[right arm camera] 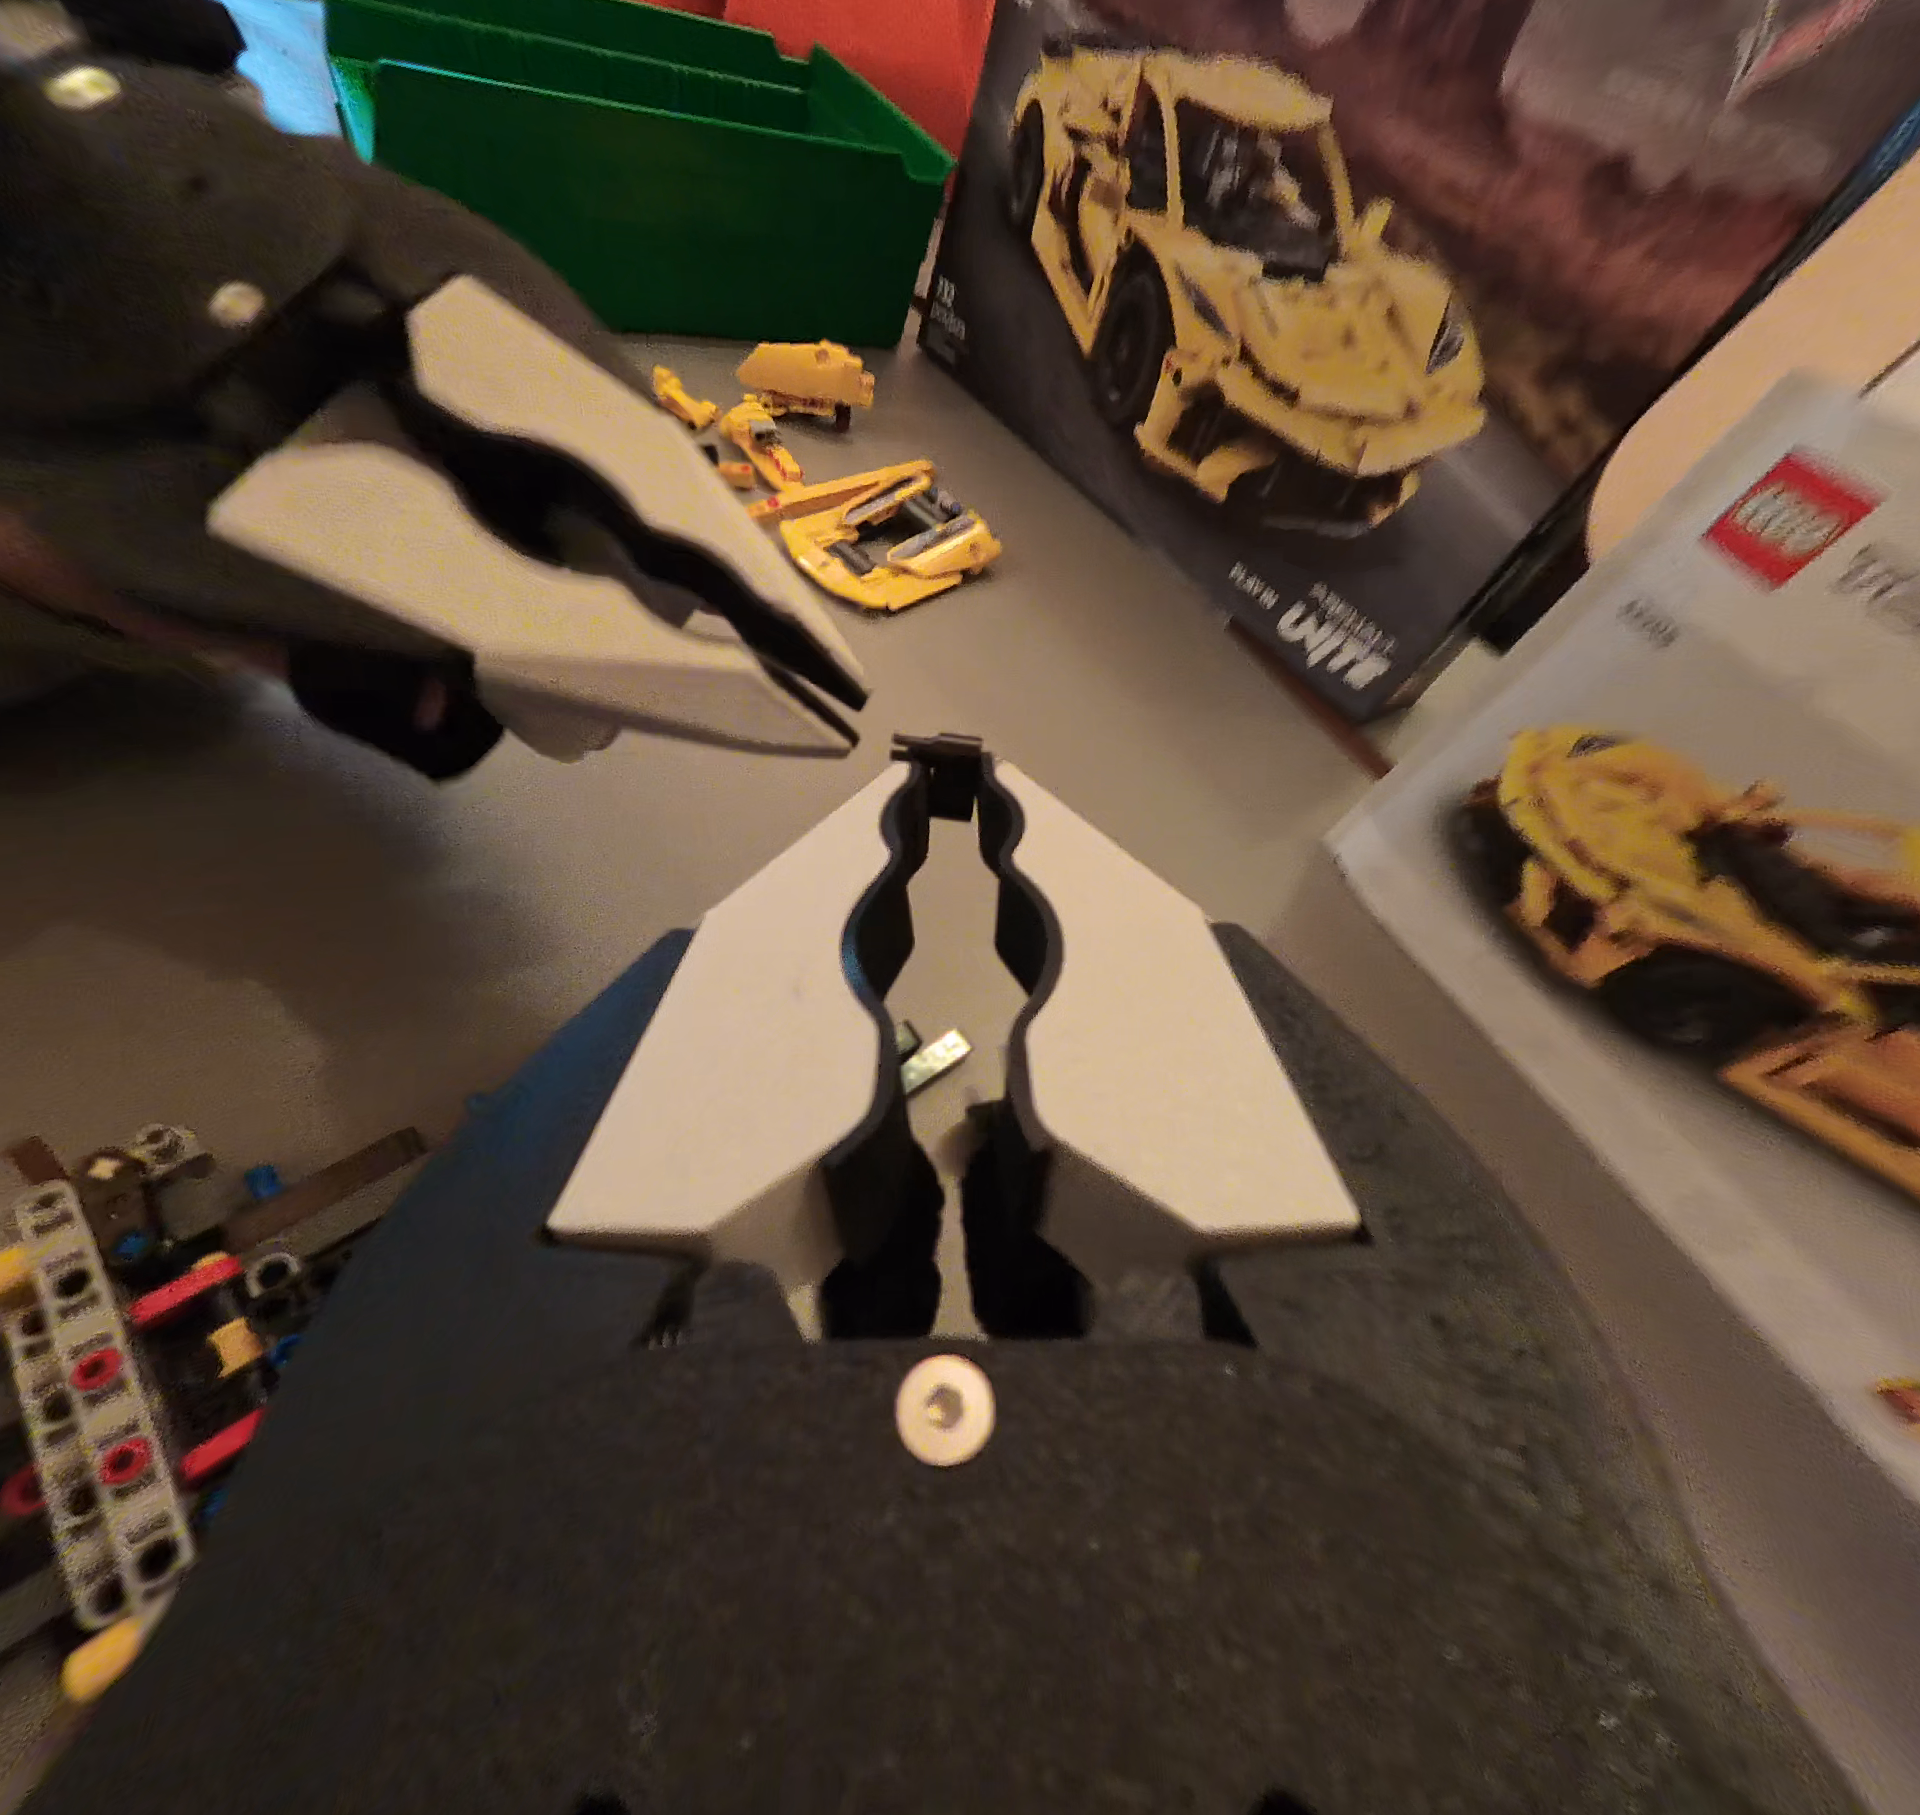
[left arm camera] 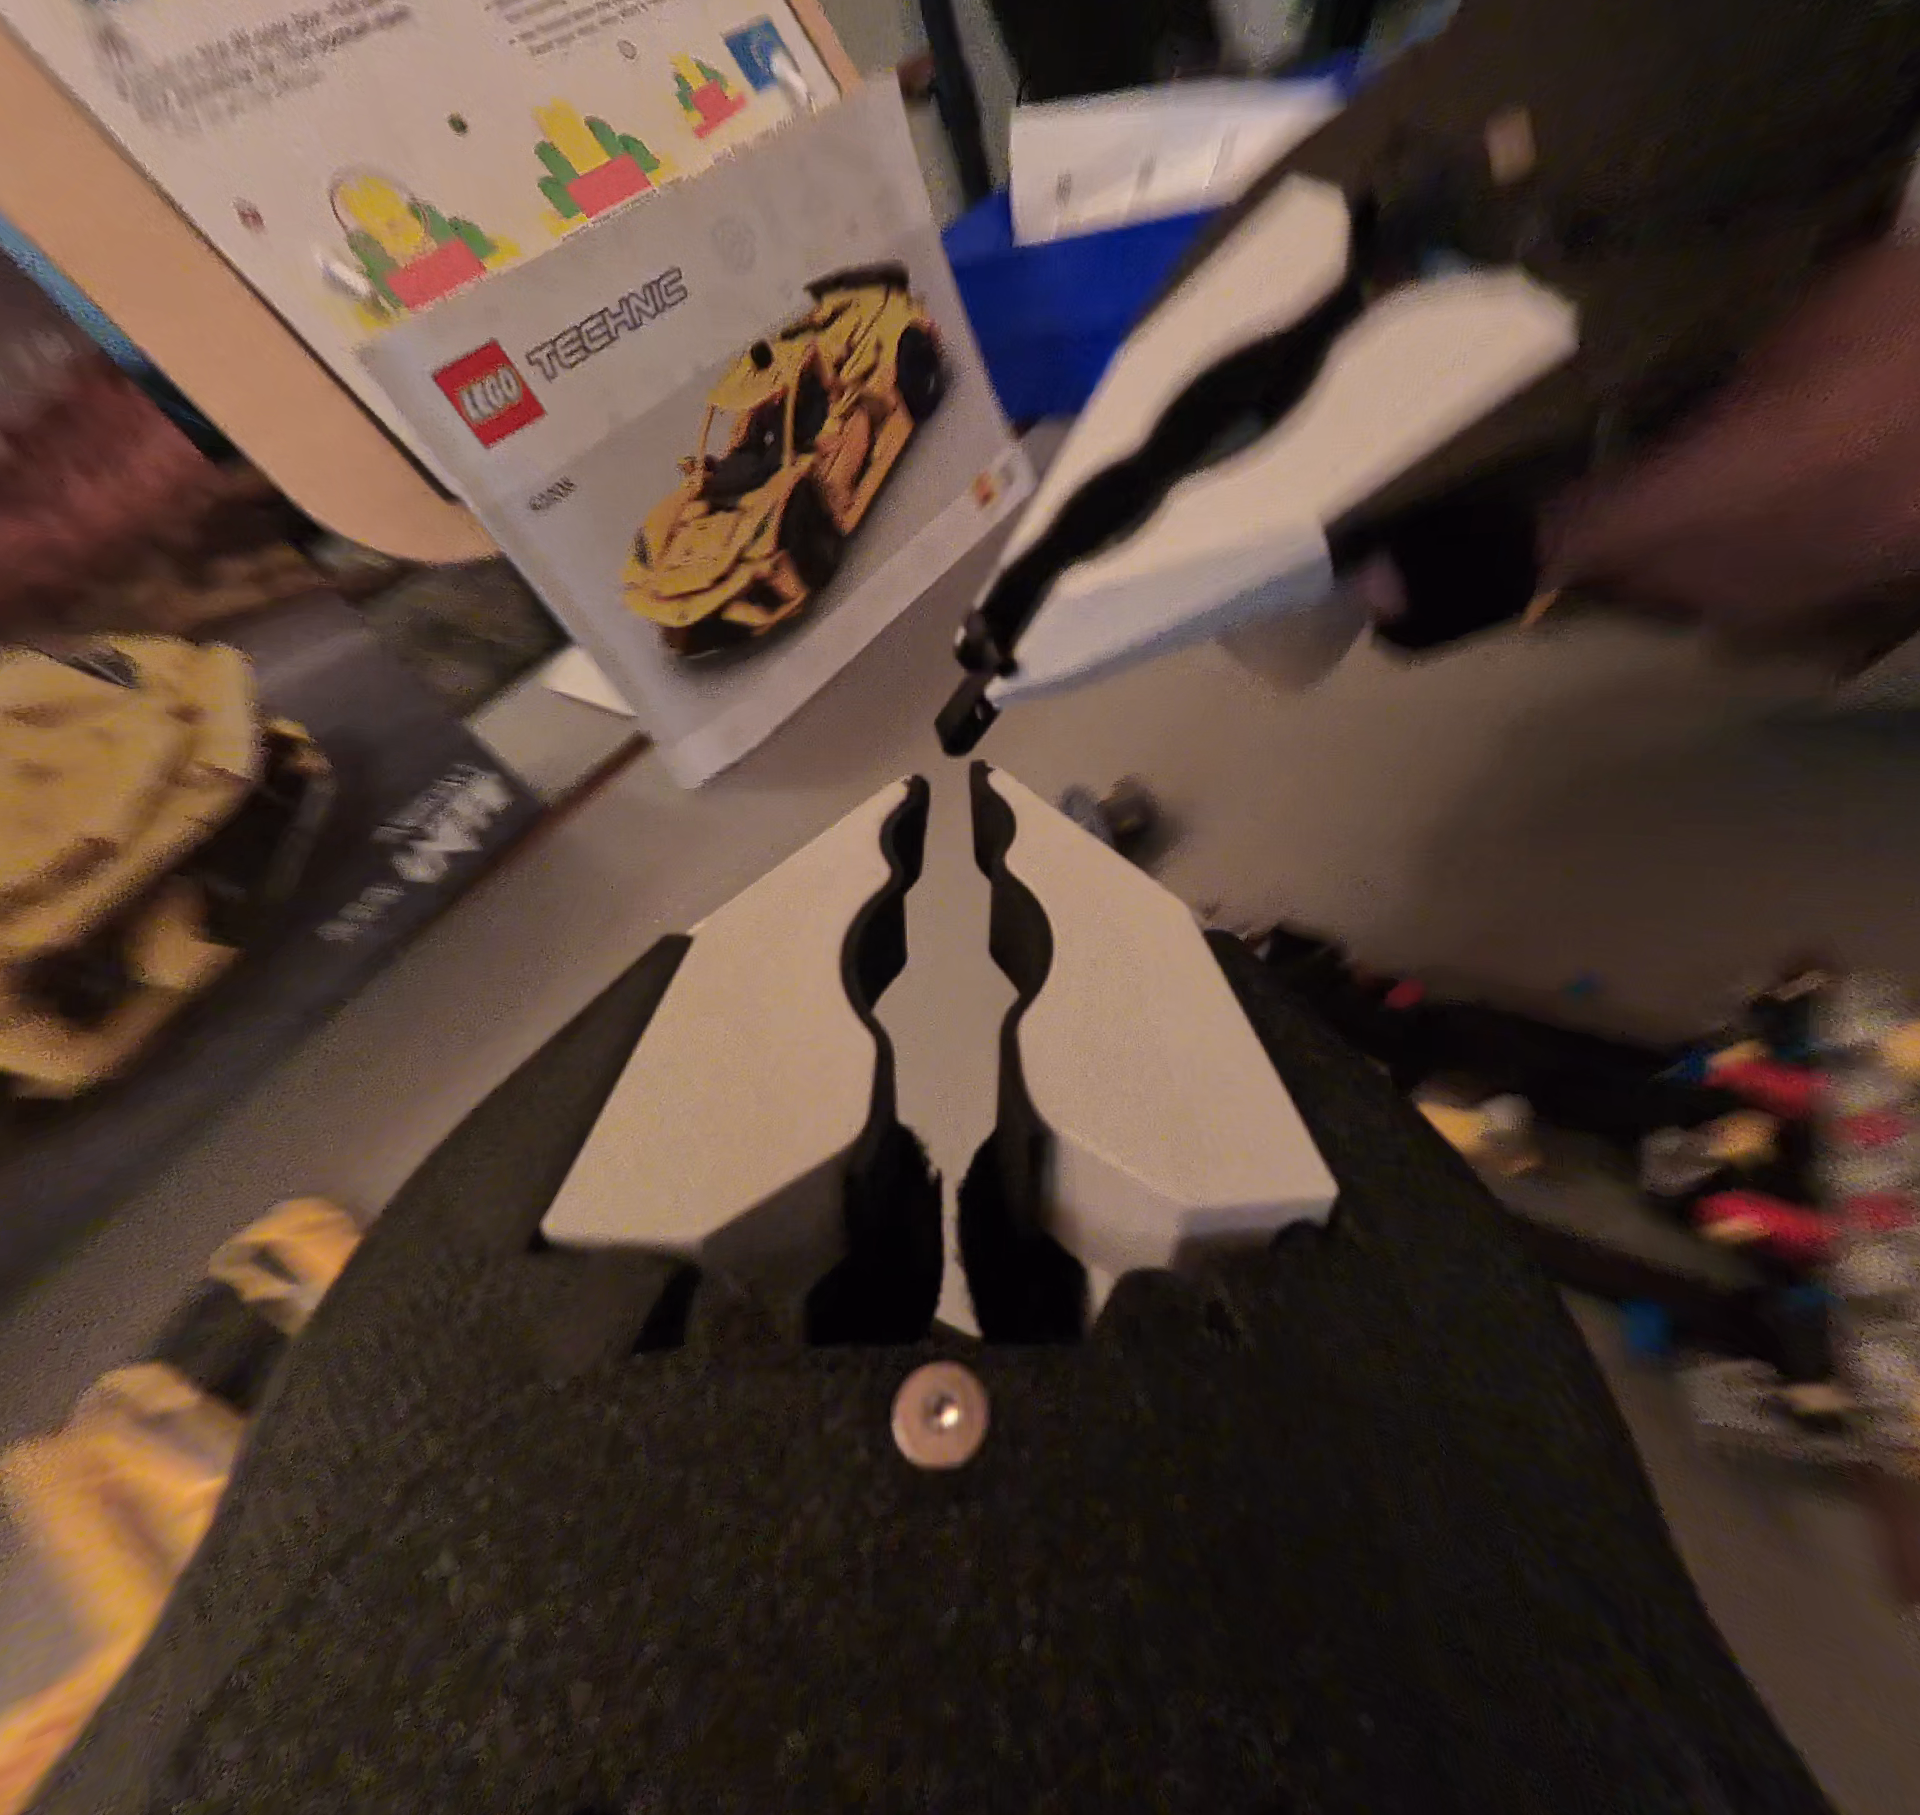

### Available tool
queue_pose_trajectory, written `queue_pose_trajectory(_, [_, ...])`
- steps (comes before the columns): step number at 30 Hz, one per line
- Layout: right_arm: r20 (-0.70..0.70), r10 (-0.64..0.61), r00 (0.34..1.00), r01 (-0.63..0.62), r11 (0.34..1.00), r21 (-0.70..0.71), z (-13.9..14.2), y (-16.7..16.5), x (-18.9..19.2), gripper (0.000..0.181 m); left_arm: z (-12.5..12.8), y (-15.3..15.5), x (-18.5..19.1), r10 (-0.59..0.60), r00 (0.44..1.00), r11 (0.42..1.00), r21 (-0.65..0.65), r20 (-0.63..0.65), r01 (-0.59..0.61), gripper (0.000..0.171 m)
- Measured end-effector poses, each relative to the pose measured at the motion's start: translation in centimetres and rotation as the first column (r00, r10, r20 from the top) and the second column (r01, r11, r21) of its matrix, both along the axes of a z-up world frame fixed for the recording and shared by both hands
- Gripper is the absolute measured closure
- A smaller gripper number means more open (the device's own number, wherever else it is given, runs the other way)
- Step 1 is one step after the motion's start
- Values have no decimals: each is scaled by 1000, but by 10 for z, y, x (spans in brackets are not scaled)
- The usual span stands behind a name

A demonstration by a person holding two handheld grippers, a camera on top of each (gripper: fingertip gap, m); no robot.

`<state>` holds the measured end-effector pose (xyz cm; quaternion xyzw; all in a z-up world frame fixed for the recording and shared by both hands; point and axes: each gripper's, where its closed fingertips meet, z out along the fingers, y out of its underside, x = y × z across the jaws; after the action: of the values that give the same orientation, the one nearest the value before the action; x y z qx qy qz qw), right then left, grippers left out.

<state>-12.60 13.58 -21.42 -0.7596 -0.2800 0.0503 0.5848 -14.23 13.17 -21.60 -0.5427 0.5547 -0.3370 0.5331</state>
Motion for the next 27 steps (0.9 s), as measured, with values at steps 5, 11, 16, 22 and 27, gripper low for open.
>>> queue_pose_trajectory(5, [168, -28, 985, 3, 989, 150, 14, -3, -8, 173, 27, -13, -3, -133, 970, 915, -351, 203, 199, 162])
queue_pose_trajectory(11, [282, -64, 957, -3, 973, 231, 18, -4, -12, 173, 26, -20, -1, -151, 968, 896, -386, 202, 220, 162])
queue_pose_trajectory(16, [374, -86, 923, -24, 960, 279, 20, -5, -12, 174, 26, -21, 0, -163, 958, 843, -472, 235, 259, 163])
queue_pose_trajectory(22, [117, 100, 988, -124, 967, 222, 23, -11, -20, 174, 34, -26, -5, -227, 929, 823, -453, 292, 343, 168])
queue_pose_trajectory(27, [-549, 323, 771, -355, 934, 50, 44, -31, -26, 174, 55, -5, -22, -163, 915, 842, -431, 369, 324, 144])
